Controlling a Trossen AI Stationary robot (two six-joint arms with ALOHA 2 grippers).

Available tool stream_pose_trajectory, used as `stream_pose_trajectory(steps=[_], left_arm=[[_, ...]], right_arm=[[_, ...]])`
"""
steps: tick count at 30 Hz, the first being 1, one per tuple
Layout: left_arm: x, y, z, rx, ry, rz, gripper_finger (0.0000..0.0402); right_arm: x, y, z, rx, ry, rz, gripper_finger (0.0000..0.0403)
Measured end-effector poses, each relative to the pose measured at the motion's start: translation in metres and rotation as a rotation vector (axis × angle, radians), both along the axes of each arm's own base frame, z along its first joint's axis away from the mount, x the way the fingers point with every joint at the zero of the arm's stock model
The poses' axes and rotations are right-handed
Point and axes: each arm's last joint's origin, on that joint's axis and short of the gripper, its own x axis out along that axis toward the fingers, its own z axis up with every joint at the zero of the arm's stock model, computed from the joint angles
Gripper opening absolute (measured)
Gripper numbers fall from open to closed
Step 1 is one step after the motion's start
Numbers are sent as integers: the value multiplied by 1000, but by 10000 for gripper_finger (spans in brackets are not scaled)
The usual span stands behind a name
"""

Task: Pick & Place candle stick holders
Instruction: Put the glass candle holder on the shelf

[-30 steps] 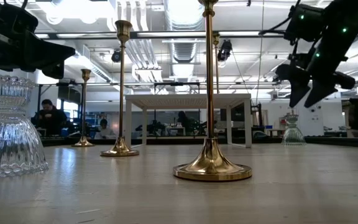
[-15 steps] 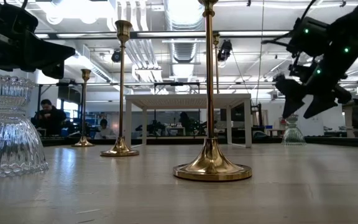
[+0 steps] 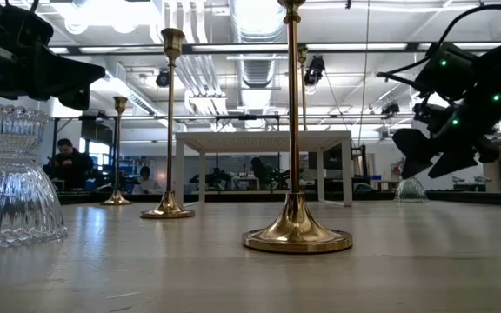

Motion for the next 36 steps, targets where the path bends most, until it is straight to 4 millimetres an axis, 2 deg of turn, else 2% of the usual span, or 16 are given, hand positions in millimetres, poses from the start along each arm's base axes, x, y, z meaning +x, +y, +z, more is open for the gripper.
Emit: stream_pose_trajectory(steps=[5, 15, 24, 31, 36], left_arm=[[0, 0, 0, 0, 0, 0, 14], [0, 0, 0, 0, 0, 0, 14], [0, 0, 0, 0, 0, 0, 14], [0, 0, 0, 0, 0, 0, 14], [0, 0, 0, 0, 0, 0, 14]], right_arm=[[-2, -6, 3, -132, 37, -73, 293], [1, -27, 1, -153, 33, -108, 311], [7, -47, -9, -176, 33, -176, 321], [19, -61, -8, -171, 69, -172, 295], [28, -70, -3, -179, 161, -151, 249]])
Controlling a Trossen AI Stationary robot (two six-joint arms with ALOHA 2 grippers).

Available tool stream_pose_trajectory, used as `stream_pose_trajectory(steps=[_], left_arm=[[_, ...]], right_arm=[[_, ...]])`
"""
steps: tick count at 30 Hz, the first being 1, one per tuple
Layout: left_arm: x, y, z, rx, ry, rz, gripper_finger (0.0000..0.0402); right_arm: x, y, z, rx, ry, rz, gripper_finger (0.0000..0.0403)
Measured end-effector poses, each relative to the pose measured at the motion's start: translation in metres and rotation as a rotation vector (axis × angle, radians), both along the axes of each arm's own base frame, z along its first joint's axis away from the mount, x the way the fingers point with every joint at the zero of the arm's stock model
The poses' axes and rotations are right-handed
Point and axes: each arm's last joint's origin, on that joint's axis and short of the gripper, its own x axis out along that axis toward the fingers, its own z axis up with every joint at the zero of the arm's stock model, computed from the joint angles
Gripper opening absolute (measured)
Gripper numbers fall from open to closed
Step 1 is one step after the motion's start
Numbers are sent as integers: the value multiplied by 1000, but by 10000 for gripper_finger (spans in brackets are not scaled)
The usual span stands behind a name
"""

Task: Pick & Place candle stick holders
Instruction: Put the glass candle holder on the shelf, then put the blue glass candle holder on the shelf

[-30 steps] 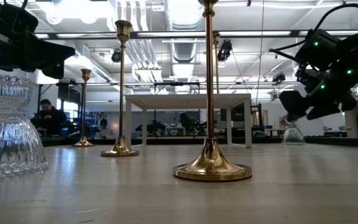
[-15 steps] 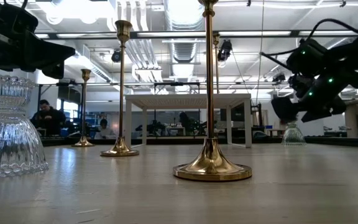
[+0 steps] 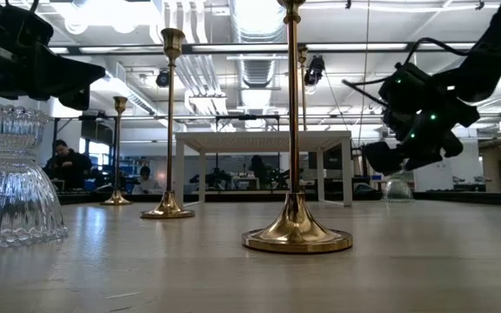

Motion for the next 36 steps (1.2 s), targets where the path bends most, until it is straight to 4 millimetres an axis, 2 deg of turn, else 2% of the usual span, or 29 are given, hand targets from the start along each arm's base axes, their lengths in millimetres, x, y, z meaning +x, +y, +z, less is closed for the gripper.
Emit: stream_pose_trajectory(steps=[5, 11, 13, 20, 26, 30, 36], left_arm=[[0, 0, 0, 0, 0, 0, 14], [0, 0, 0, 0, 0, 0, 14], [0, 0, 0, 0, 0, 0, 14], [0, 0, 0, 0, 0, 0, 14], [0, 0, 0, 0, 0, 0, 14], [0, 0, 0, 0, 0, 0, 14], [0, 0, 0, 0, 0, 0, 14]], right_arm=[[-3, -6, -3, 26, 4, -79, 173], [-9, -5, -6, 40, -28, -119, 44], [-10, -4, -5, 33, -37, -118, 19], [-16, 1, -1, 21, -68, -112, 9], [-20, 10, 4, 170, -125, 33, 15], [-24, 15, 9, 227, -142, 92, 52], [-25, 15, 17, 170, -104, 145, 150]])
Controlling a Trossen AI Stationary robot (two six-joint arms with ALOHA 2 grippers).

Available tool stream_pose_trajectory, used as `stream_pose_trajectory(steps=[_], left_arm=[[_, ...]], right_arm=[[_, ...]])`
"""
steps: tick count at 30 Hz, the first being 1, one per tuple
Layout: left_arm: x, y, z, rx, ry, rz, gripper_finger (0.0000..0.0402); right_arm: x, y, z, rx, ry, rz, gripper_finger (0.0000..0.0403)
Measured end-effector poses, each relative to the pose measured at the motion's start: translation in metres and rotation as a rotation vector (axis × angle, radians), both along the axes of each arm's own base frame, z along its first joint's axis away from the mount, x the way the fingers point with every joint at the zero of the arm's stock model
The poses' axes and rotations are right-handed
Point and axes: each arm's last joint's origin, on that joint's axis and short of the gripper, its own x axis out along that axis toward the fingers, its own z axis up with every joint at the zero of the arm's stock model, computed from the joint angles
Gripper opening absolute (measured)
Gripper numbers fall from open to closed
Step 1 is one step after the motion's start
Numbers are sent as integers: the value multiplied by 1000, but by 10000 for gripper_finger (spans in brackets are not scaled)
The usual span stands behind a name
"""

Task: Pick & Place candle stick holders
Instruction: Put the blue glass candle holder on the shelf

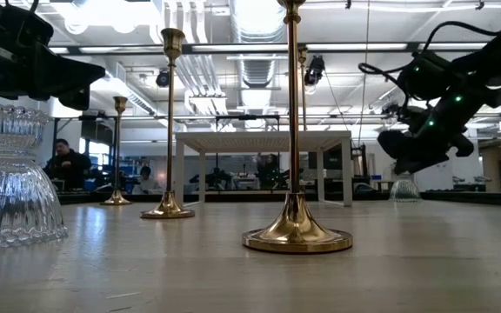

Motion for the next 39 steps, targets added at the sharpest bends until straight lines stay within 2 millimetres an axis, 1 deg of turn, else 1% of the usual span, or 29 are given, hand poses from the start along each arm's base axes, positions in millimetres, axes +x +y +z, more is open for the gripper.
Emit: stream_pose_trajectory(steps=[5, 8, 11, 14, 18, 23, 30, 34, 39], left_arm=[[0, 0, 0, 0, 0, 0, 14], [0, 0, 0, 0, 0, 0, 14], [0, 0, 0, 0, 0, 1, 14], [0, 0, 0, 0, 0, 0, 14], [0, 0, 0, 0, 0, 0, 14], [0, 0, 0, 0, 0, 0, 14], [0, 0, 0, 0, 0, 0, 14], [0, 0, 0, 0, 0, 0, 14], [0, 0, 0, 0, 0, 0, 14]], right_arm=[[-1, -2, -4, -26, 58, -55, 240], [1, -4, -9, -22, 82, -60, 286], [4, -6, -13, -28, 97, -60, 319], [6, -10, -18, -53, 130, -100, 336], [8, -19, -22, -62, 132, -137, 342], [9, -30, -25, -74, 115, -179, 330], [10, -32, -25, -90, 111, -214, 311], [11, -34, -22, -106, 61, -264, 300], [19, -41, -11, -140, 12, -298, 289]])
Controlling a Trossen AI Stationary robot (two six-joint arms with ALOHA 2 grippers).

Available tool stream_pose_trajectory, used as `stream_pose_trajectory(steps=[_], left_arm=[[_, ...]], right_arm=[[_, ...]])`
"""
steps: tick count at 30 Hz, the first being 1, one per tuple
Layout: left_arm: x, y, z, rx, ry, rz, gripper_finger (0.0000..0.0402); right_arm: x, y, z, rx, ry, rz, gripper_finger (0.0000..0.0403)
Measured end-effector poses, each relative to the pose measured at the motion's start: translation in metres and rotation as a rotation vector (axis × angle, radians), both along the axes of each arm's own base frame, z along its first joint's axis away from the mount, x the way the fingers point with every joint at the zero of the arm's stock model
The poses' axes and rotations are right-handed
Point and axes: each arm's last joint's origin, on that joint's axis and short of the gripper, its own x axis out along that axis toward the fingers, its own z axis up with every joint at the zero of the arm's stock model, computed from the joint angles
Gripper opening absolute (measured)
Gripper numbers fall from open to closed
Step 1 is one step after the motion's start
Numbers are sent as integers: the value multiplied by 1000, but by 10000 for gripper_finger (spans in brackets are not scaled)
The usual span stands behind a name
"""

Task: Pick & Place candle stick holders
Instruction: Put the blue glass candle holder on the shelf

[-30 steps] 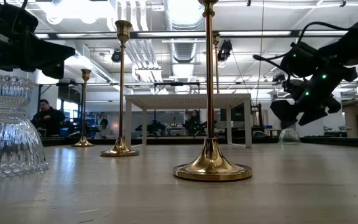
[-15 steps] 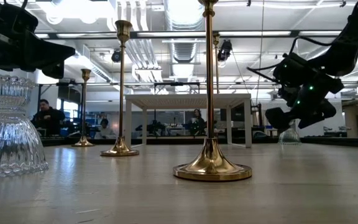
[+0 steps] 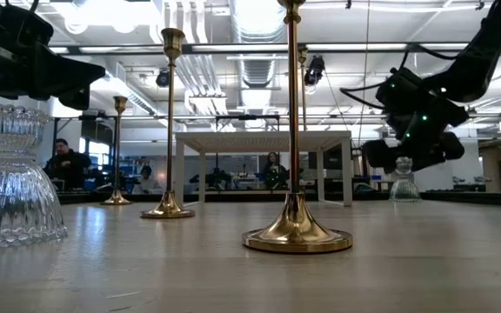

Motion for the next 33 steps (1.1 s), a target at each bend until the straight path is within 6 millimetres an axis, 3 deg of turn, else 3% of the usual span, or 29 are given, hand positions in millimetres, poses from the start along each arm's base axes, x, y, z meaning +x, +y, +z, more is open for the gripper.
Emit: stream_pose_trajectory(steps=[6, 17, 22, 29, 33], left_arm=[[0, 0, 0, 0, 0, 0, 14], [0, 0, 0, 0, 0, 0, 14], [0, 0, 0, 0, 0, 0, 14], [0, 0, 0, 0, 0, 0, 14], [0, 0, 0, 0, 0, 0, 14]], right_arm=[[4, -9, 2, 37, 77, -25, 276], [11, -16, -4, 61, 63, -99, 243], [10, -16, -5, 57, 66, -115, 208], [10, -16, -4, 54, 66, -117, 127], [10, -16, -4, 54, 67, -117, 126]])
